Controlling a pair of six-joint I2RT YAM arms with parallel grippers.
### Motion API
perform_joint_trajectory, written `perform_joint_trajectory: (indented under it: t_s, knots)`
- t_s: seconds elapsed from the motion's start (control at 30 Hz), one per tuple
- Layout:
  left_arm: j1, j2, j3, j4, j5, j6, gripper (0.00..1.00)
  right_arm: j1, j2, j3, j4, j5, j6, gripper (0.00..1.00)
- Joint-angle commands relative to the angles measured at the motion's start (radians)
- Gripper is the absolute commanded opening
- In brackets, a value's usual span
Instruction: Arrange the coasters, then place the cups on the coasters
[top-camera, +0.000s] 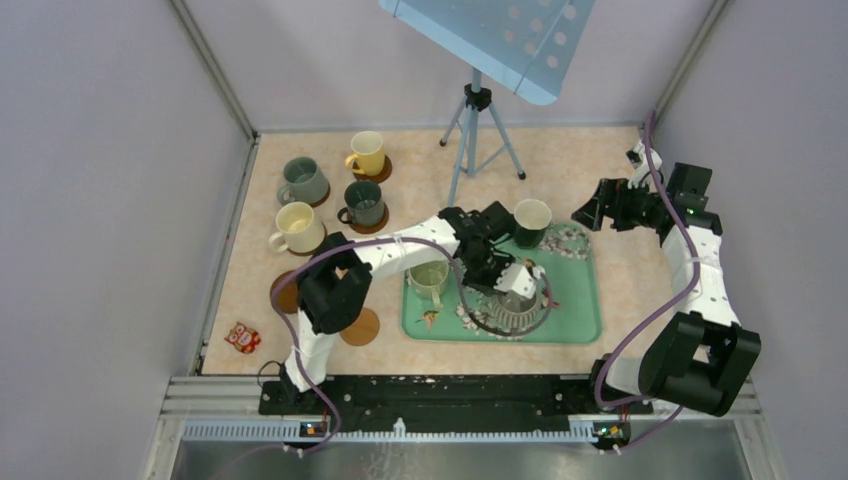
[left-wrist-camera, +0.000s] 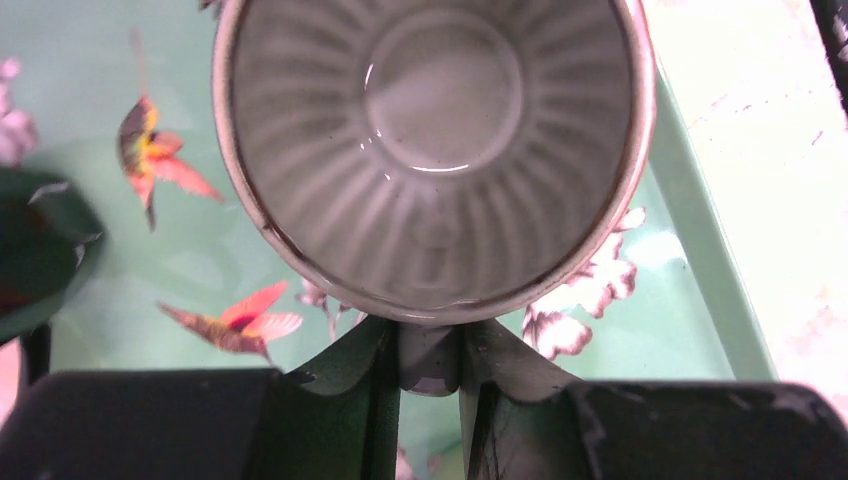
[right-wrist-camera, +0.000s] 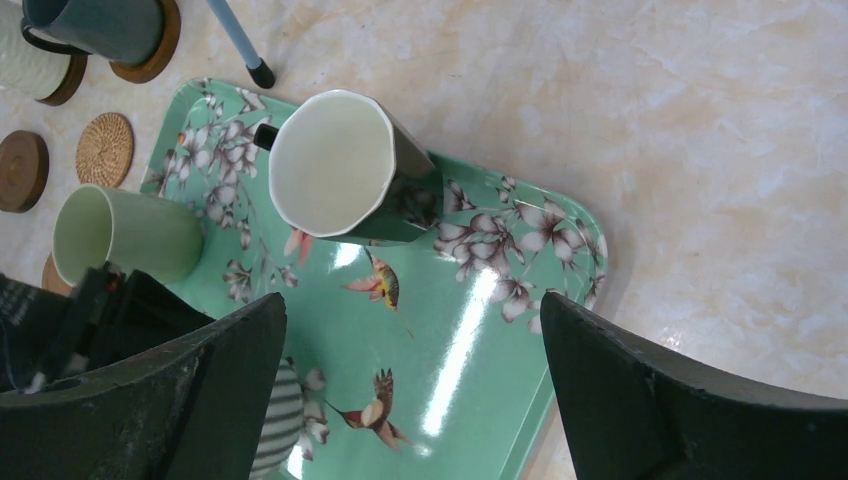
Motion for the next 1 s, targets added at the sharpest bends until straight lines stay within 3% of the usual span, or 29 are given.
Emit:
perform_joint_trajectory:
  t_s: [0.0,0.37,0.63,0.8,0.97]
  knots:
    - [0.071,-0.137,0.012,0.063,0.224,-0.110,0.00,-0.002,-0.025,0.023,0.008,-0.013,-0.015,0.96]
    - [0.304,-0.266,0.000,0.129,0.477,-0.296,0.00,-0.002,-0.021,0.022,0.009,-0.020,-0.013,0.96]
    - [0.563,-0.473,-0.162,0.173,0.601,-0.377,0.00,-0.002,-0.021,0.018,0.008,-0.023,-0.015,0.96]
    - [0.769,-0.633,-0.271,0.045,0.628,-0.300,0.00,-0.002,-0.019,0.019,0.008,-0.030,-0.014,0.96]
    - [1.012,-0.689,-0.311,-0.251,0.660,-0.054,0.00,-0.002,-0.015,0.015,0.010,-0.036,-0.011,0.96]
